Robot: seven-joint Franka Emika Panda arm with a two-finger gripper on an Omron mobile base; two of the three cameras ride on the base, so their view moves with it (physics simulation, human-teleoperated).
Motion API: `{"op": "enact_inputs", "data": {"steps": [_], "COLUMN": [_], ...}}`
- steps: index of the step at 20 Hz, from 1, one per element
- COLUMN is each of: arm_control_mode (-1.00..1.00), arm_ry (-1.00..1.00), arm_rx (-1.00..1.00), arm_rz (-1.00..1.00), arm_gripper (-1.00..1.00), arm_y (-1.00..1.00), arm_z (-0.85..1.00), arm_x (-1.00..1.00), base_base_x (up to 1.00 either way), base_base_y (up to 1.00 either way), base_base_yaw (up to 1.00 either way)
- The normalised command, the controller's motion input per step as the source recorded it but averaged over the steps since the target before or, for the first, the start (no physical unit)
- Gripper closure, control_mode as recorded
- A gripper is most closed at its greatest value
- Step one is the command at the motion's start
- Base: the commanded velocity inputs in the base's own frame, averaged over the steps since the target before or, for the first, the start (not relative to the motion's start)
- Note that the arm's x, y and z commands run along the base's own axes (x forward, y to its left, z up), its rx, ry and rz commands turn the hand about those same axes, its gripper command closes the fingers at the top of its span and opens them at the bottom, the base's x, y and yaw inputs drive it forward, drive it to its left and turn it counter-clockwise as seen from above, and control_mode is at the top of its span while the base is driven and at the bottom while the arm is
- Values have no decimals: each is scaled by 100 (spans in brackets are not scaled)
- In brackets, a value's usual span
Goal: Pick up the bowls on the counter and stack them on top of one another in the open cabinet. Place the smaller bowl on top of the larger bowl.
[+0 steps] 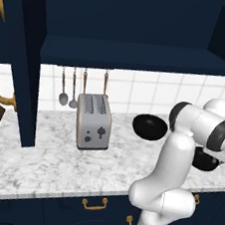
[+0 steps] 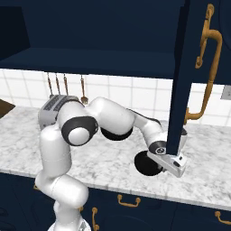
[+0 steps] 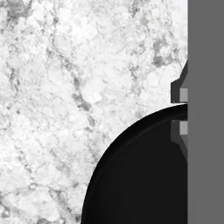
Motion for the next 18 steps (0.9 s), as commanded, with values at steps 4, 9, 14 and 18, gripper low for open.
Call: {"op": "enact_inputs", "data": {"steps": [4, 9, 14, 18], "arm_control_mode": [-100, -100, -100, -100], "arm_ry": [-4, -10, -13, -4], "arm_rx": [0, 0, 0, 0], "arm_rz": [-5, -11, -10, -7], "arm_gripper": [100, 100, 100, 100], "arm_y": [6, 15, 46, 54], "arm_z": [15, 63, 68, 56], "arm_x": [-27, -33, 0, 22], "base_base_x": [0, 0, 0, 0], "base_base_y": [0, 0, 0, 0], "base_base_yaw": [0, 0, 0, 0]}}
